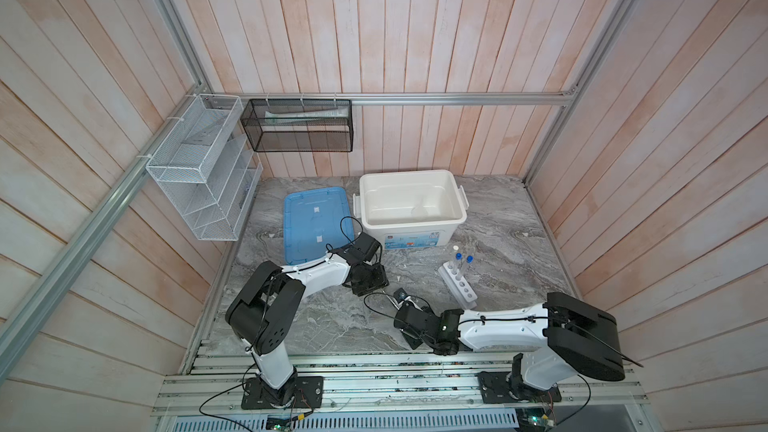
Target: Organize the chemistry lab equipment
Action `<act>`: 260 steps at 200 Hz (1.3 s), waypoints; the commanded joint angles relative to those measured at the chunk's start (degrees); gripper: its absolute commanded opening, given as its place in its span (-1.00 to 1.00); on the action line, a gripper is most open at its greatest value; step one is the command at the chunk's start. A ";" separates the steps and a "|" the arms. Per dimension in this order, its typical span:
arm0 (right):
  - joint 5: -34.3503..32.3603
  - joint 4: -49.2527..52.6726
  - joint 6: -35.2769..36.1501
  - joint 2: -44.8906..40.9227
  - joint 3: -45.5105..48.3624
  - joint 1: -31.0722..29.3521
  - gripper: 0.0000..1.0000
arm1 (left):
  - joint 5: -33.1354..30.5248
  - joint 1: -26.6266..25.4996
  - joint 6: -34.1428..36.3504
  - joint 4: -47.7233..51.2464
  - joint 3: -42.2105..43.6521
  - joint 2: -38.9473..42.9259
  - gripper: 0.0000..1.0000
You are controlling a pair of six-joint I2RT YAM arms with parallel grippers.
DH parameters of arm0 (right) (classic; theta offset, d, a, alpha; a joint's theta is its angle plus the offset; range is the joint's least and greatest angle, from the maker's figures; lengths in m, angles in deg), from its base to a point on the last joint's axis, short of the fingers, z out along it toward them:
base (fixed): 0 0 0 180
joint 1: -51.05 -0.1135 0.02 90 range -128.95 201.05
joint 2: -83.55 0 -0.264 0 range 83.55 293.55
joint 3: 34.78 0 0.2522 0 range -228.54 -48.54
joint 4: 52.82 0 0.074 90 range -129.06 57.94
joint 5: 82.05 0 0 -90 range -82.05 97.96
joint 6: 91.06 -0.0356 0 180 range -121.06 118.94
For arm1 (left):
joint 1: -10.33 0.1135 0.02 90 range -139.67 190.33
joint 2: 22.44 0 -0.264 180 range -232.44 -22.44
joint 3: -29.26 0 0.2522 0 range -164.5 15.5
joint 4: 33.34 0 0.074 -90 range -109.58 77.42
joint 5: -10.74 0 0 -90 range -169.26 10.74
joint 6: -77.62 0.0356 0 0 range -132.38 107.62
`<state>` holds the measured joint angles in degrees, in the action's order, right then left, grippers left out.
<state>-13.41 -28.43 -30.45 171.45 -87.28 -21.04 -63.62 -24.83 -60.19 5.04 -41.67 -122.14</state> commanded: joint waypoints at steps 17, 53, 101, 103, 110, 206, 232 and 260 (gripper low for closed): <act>-1.29 4.66 -0.67 1.96 -0.72 -0.54 -0.93 | -0.16 0.12 0.00 -0.44 0.52 -0.70 0.11; -1.84 4.91 -0.67 2.51 -1.50 -0.63 -0.93 | -0.08 0.18 -0.18 -1.06 1.04 -0.23 0.01; -2.28 5.71 -0.71 2.98 -2.14 -0.77 -0.93 | -0.38 0.18 0.34 -1.92 1.53 0.56 -0.08; -2.26 5.78 -0.70 2.98 -2.13 -0.77 -0.93 | -0.42 0.18 0.35 -1.94 1.64 0.56 -0.08; -2.32 5.80 -0.80 2.92 -2.17 -0.77 -0.93 | -0.42 0.18 0.40 -2.02 1.68 0.69 -0.08; 0.04 3.57 -0.81 -1.85 0.09 0.29 -0.66 | -1.60 -0.87 2.33 -4.22 3.46 2.10 -0.12; 1.07 2.58 0.02 -2.01 0.19 0.55 -0.60 | -1.62 -1.18 2.72 -4.67 3.63 1.83 -0.12; 2.44 1.51 0.47 -2.83 0.82 1.20 -0.60 | -1.96 -1.40 3.01 -4.69 3.73 2.15 -0.12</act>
<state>-12.65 -26.11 -30.74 170.27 -87.72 -20.59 -64.65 -25.94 -58.44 1.04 -38.78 -120.11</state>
